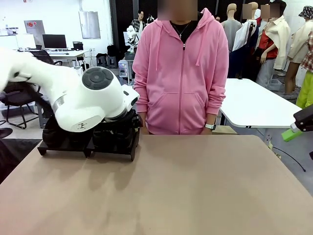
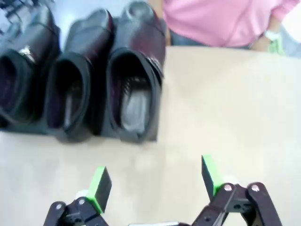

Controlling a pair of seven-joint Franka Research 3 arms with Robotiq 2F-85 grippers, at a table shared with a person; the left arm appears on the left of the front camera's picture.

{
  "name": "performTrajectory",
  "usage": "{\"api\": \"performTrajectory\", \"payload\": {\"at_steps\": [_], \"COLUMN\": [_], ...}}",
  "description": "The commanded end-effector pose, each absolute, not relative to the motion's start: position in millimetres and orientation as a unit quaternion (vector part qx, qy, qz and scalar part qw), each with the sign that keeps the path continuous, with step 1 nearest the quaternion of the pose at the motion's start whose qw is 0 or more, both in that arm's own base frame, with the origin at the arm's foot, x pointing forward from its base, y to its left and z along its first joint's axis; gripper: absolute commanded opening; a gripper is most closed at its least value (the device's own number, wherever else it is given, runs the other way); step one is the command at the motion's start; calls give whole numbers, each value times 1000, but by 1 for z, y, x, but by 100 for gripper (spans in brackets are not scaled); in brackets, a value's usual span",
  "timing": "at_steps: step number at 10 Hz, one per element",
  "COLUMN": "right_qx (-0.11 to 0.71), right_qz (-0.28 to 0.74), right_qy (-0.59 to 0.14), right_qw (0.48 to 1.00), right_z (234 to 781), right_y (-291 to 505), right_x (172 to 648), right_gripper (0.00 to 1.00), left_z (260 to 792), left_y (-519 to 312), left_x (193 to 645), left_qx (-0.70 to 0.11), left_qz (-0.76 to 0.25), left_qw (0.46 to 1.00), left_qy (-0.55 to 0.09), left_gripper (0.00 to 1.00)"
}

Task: Organize the shoes by placing them on the stand.
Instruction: Place the Shoe from the middle of the table onto the Shoes Stand.

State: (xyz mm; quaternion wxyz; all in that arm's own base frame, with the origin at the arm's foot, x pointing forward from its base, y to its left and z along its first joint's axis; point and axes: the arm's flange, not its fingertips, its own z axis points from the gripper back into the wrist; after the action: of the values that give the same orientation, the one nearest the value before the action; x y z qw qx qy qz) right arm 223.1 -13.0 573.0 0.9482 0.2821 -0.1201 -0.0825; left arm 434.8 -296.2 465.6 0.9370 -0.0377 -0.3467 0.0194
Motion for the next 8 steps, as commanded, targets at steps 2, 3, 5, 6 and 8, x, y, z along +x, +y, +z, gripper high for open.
{"api": "performTrajectory", "payload": {"at_steps": [2,3,5,6,8], "right_qx": [295,295,295,295,295], "right_qz": [-70,-70,-70,-70,-70], "right_qy": [-123,-123,-123,-123,-123], "right_qw": [945,945,945,945,945], "right_z": [576,576,576,576,576], "right_y": [-14,-14,-14,-14,-14], "right_x": [223,223,223,223,223], "right_gripper": [100,100,100,100,100], "left_z": [518,520,522,526,538], "left_y": [-260,-251,-215,-192,-142], "left_x": [324,295,275,277,290], "left_qx": [-121,-187,-202,-226,-317], "left_qz": [-61,-154,-210,-241,-322], "left_qw": [962,952,952,942,892], "left_qy": [-238,-188,-94,-59,-10], "left_gripper": [100,100,100,100,100]}}
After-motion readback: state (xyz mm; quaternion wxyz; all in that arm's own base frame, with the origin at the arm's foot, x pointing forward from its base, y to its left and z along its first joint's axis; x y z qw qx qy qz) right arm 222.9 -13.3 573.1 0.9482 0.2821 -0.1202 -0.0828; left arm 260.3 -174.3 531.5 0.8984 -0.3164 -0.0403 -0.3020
